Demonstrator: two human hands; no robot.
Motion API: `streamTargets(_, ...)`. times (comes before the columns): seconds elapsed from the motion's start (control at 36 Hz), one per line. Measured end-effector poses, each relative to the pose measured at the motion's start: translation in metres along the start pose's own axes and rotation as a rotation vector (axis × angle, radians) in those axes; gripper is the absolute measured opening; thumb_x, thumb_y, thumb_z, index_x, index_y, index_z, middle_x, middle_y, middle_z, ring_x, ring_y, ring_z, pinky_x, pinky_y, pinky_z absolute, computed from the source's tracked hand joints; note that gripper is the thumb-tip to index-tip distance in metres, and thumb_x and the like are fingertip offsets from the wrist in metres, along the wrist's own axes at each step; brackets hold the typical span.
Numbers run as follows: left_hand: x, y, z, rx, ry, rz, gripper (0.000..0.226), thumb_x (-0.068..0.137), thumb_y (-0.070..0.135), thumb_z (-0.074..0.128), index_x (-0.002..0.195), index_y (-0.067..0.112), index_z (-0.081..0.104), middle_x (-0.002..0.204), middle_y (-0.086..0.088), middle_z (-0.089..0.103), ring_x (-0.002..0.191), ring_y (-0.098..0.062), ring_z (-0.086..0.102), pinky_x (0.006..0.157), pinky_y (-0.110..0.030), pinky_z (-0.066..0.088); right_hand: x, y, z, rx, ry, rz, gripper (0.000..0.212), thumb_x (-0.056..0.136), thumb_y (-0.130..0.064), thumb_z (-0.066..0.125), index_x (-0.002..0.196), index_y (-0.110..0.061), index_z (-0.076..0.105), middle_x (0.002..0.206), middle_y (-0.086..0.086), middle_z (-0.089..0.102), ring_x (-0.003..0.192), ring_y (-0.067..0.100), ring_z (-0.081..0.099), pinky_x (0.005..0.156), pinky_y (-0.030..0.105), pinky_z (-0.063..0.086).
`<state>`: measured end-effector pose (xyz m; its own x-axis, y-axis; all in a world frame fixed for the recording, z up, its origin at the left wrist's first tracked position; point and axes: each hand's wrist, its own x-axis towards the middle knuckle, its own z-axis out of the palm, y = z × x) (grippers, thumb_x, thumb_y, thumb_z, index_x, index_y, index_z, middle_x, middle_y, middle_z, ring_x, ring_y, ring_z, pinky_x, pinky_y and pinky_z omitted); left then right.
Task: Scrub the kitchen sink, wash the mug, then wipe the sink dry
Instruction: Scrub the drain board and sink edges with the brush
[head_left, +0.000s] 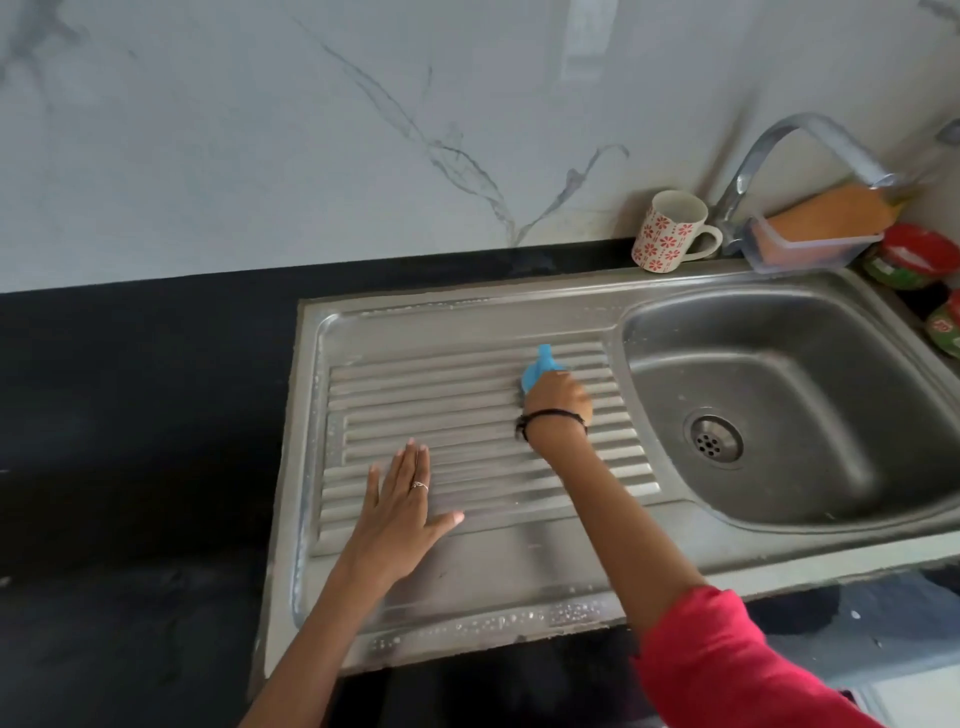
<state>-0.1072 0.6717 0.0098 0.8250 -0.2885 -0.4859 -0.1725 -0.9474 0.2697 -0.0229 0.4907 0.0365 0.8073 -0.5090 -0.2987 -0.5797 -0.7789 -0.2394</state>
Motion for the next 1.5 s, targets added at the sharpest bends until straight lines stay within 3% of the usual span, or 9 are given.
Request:
streamTargets(0.17,-0.011,-0.028,-0.004,0.017,-0.047,-0.036,0.088,0.095,0.053,0.035,0.143,0.006,-0.022,0.152,-0.008,-0.028,0.141,-0.018,-0.024,0.113,-0.04,-0.017,-0.054,-0.079,0.037,-0.009,-0.138,-0.217,0.034,0.103,-0.015,0.029,0.131,-0.001,0.044,0.13,0.01,0.053,0.119,0.025,0.055,0.092,0.033,0.047)
streamTargets(0.28,-0.017,-0.045,-0.011,0.032,-0.067,-0.036,0.086,0.095,0.053,0.033,0.144,0.008,-0.022,0.152,-0.008,-0.028,0.142,-0.017,-0.023,0.113,-0.039,-0.016,-0.071,-0.091,0.036,-0.119,-0.143,-0.372,0.033,0.101,-0.009,0.028,0.129,0.001,0.043,0.128,0.012,0.053,0.118,0.027,0.056,0.09,0.034,0.048)
streamTargets(0.42,-0.023,-0.062,-0.019,0.04,-0.048,0.003,0.084,0.096,0.052,0.03,0.142,0.009,-0.025,0.151,-0.007,-0.029,0.141,-0.017,-0.024,0.113,-0.038,-0.017,-0.047,-0.044,0.014,-0.159,-0.031,-0.207,0.033,0.101,-0.009,0.025,0.128,0.0,0.043,0.129,0.012,0.054,0.121,0.028,0.053,0.095,0.034,0.044)
streamTargets(0.58,-0.031,-0.082,-0.014,0.02,-0.023,0.065,0.081,0.096,0.053,0.028,0.142,0.012,-0.025,0.151,-0.003,-0.03,0.136,-0.011,-0.028,0.109,-0.032,-0.019,-0.033,-0.017,0.001,-0.122,0.069,0.054,0.03,0.1,-0.01,0.029,0.121,0.001,0.048,0.12,0.013,0.06,0.113,0.028,0.058,0.086,0.035,0.048)
streamTargets(0.72,-0.045,-0.104,-0.008,0.037,-0.005,0.065,0.085,0.094,0.055,0.031,0.141,0.013,-0.026,0.151,-0.004,-0.03,0.136,-0.011,-0.028,0.108,-0.031,-0.018,-0.073,-0.082,0.029,-0.103,-0.066,-0.113,0.035,0.101,-0.013,0.028,0.128,0.0,0.046,0.13,0.013,0.054,0.123,0.028,0.051,0.097,0.035,0.042)
streamTargets(0.89,-0.053,-0.127,0.0,0.073,0.005,0.062,0.084,0.094,0.056,0.03,0.135,0.013,-0.029,0.149,-0.002,-0.031,0.129,-0.009,-0.032,0.106,-0.031,-0.019,-0.119,-0.157,0.068,-0.185,-0.112,-0.379,0.033,0.101,-0.008,0.028,0.127,-0.001,0.046,0.127,0.01,0.055,0.117,0.025,0.056,0.086,0.033,0.049)
streamTargets(1.14,-0.061,-0.134,0.001,0.075,-0.03,0.103,0.084,0.095,0.053,0.031,0.142,0.009,-0.023,0.152,-0.006,-0.027,0.127,-0.008,-0.032,0.106,-0.033,-0.02,-0.154,-0.094,0.068,-0.309,-0.062,-0.367,0.027,0.099,-0.007,0.027,0.121,-0.003,0.043,0.118,0.01,0.06,0.11,0.026,0.06,0.085,0.033,0.048)
streamTargets(1.36,-0.064,-0.132,-0.001,0.099,-0.032,0.09,0.086,0.095,0.053,0.032,0.143,0.009,-0.022,0.153,-0.006,-0.026,0.141,-0.015,-0.023,0.11,-0.035,-0.018,-0.127,-0.142,0.068,-0.206,-0.058,-0.368,0.03,0.1,-0.007,0.027,0.124,-0.001,0.044,0.122,0.012,0.059,0.113,0.028,0.058,0.086,0.034,0.047)
streamTargets(1.5,-0.062,-0.13,-0.001,0.064,-0.025,0.104,0.086,0.094,0.054,0.032,0.143,0.01,-0.024,0.152,-0.006,-0.027,0.141,-0.015,-0.023,0.109,-0.035,-0.018,-0.143,-0.121,0.069,-0.236,-0.054,-0.379,0.029,0.099,-0.007,0.027,0.122,-0.002,0.044,0.12,0.011,0.06,0.111,0.027,0.059,0.085,0.033,0.047)
